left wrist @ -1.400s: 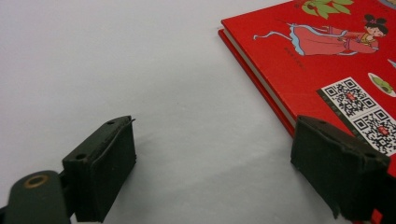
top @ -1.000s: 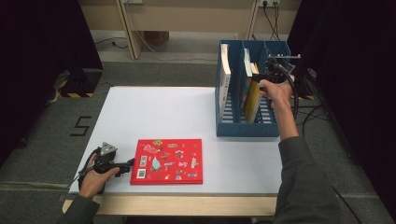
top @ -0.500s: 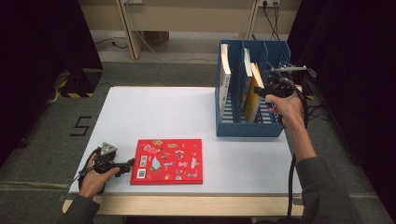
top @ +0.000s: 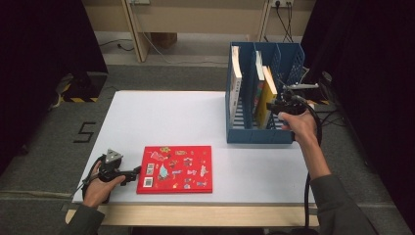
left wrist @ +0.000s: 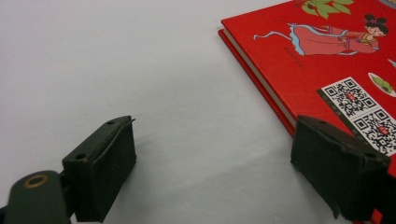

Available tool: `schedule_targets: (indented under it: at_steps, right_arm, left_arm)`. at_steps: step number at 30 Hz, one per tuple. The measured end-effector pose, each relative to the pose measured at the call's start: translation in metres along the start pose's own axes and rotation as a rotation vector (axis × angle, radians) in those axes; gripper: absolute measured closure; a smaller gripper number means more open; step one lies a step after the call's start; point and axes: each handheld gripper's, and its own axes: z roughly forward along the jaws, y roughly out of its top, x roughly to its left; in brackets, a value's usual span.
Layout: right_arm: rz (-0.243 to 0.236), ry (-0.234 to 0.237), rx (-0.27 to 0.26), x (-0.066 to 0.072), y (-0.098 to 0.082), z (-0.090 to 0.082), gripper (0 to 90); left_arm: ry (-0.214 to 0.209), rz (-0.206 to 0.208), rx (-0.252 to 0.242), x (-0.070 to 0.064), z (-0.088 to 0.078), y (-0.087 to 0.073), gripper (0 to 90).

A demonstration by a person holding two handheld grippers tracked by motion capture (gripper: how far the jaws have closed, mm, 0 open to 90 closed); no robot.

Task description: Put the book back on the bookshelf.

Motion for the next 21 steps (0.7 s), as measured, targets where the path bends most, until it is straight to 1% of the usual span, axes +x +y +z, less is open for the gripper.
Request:
schedule_targets:
  at_steps: [2, 5, 6, 7, 8, 9, 12, 14, 16, 18, 21]
  right_arm:
    - [-0.006, 0.005, 0.007, -0.001, -0.005, 0.005, 66.4]
    - [-0.018, 0.007, 0.038, -0.002, -0.011, 0.013, 71.6]
    - [-0.023, 0.008, 0.041, -0.002, -0.013, 0.015, 72.1]
    - [-0.012, 0.011, 0.034, -0.003, -0.014, 0.017, 72.1]
    - [-0.014, 0.011, 0.030, -0.002, -0.015, 0.018, 72.2]
    - [-0.027, 0.007, 0.031, -0.001, -0.015, 0.019, 72.4]
    - [-0.027, -0.007, 0.032, 0.000, -0.012, 0.022, 72.7]
    - [-0.020, -0.012, 0.024, 0.000, -0.010, 0.026, 72.7]
    - [-0.001, -0.002, 0.014, -0.002, -0.008, 0.031, 72.3]
    - [0.000, 0.001, 0.016, -0.001, -0.005, 0.036, 72.0]
    - [-0.010, -0.012, 0.027, -0.001, 0.001, 0.041, 72.1]
  left_arm:
    - [0.000, 0.000, 0.000, 0.000, 0.000, 0.000, 12.9]
    - [0.000, 0.000, 0.000, 0.000, 0.000, 0.000, 12.9]
    - [0.000, 0.000, 0.000, 0.000, 0.000, 0.000, 12.9]
    - [0.000, 0.000, 0.000, 0.000, 0.000, 0.000, 12.9]
    - [0.000, 0.000, 0.000, 0.000, 0.000, 0.000, 12.9]
    - [0.000, 0.000, 0.001, 0.000, 0.000, 0.000, 12.9]
    - [0.000, 0.000, 0.000, 0.000, 0.000, 0.000, 12.9]
    - [0.000, 0.000, 0.000, 0.000, 0.000, 0.000, 12.9]
    - [0.000, 0.000, 0.000, 0.000, 0.000, 0.000, 12.8]
    - [0.000, 0.000, 0.000, 0.000, 0.000, 0.000, 12.8]
    - [-0.001, -0.001, 0.000, 0.000, 0.000, 0.000, 12.9]
